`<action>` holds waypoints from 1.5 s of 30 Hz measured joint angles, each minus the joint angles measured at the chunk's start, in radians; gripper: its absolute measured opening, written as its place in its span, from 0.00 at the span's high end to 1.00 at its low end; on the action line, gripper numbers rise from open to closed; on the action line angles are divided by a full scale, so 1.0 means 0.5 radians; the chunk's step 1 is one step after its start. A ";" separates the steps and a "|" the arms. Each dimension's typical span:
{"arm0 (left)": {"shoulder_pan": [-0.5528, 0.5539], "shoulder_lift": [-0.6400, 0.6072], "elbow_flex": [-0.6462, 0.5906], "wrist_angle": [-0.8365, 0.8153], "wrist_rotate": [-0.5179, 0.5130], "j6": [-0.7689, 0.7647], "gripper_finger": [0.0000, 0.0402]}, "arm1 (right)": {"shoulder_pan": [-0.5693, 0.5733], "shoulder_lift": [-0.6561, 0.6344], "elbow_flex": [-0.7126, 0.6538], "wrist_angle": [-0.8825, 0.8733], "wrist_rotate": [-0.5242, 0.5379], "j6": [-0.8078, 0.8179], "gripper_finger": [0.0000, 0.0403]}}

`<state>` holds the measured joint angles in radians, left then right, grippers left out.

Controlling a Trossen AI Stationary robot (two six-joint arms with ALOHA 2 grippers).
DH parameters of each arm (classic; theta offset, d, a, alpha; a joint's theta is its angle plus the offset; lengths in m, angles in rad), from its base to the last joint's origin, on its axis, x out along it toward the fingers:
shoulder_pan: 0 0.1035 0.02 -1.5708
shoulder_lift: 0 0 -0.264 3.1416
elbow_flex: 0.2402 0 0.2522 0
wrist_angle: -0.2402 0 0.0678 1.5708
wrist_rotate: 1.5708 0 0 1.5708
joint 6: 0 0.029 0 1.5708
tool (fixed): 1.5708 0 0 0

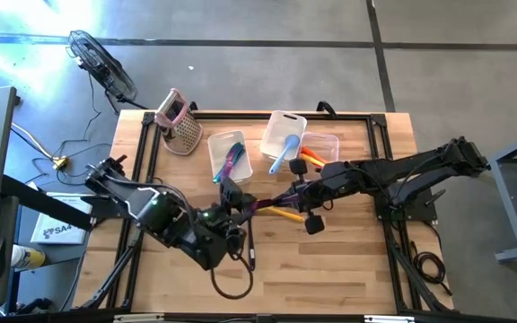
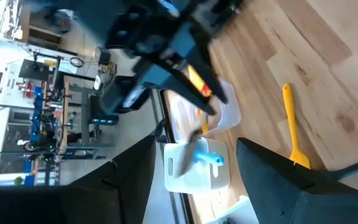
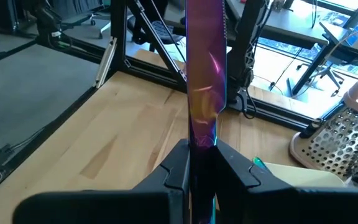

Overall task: Pick & Place Kitchen Items
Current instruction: Put the violet table knife into the left white bin

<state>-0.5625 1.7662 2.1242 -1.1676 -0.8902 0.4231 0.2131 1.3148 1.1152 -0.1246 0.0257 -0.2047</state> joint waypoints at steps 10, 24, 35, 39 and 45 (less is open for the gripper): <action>0.014 0.069 -0.002 -0.002 -0.034 0.115 0.64 | 0.000 0.000 0.000 -0.039 -0.005 -0.001 0.91; 0.057 0.068 -0.002 0.036 -0.009 0.197 0.93 | -0.001 -0.001 0.000 -0.062 -0.011 -0.004 0.91; 0.092 0.068 -0.002 0.039 0.101 0.190 1.00 | 0.000 -0.003 0.000 -0.104 -0.008 0.069 0.88; 0.097 0.070 -0.002 0.071 0.098 0.183 1.00 | -0.010 -0.002 0.002 -0.091 0.005 0.159 0.83; 0.097 0.070 -0.002 0.067 0.096 0.177 1.00 | -0.052 -0.002 0.002 -0.100 -0.004 0.257 0.76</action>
<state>-0.5140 1.8011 2.1235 -1.1344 -0.8421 0.5114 0.1873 1.3136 1.1160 -0.1746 0.0239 -0.0763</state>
